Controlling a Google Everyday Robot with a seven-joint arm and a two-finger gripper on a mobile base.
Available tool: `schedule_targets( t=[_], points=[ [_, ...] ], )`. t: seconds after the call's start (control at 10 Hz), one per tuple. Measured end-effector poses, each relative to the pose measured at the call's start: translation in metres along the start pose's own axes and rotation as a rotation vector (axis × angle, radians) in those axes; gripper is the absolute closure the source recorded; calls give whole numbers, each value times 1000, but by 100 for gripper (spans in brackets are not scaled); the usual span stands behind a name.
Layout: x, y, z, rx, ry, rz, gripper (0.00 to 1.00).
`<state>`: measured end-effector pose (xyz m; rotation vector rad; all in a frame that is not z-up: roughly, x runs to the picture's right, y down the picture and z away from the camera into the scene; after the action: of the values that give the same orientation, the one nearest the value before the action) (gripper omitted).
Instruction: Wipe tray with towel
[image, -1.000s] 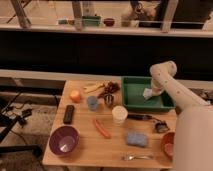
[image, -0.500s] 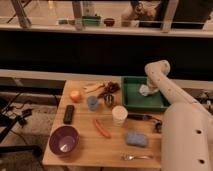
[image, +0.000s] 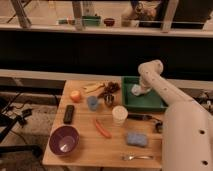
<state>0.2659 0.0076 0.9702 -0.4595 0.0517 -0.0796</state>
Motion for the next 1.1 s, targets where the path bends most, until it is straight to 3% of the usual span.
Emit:
schedule_targets(
  t=[0.3, 0.7, 1.1],
  points=[
    [-22, 3, -7, 9, -52, -23, 97],
    [-15, 34, -31, 29, -88, 5, 97],
    [9, 58, -54, 46, -64, 37, 97]
  ],
)
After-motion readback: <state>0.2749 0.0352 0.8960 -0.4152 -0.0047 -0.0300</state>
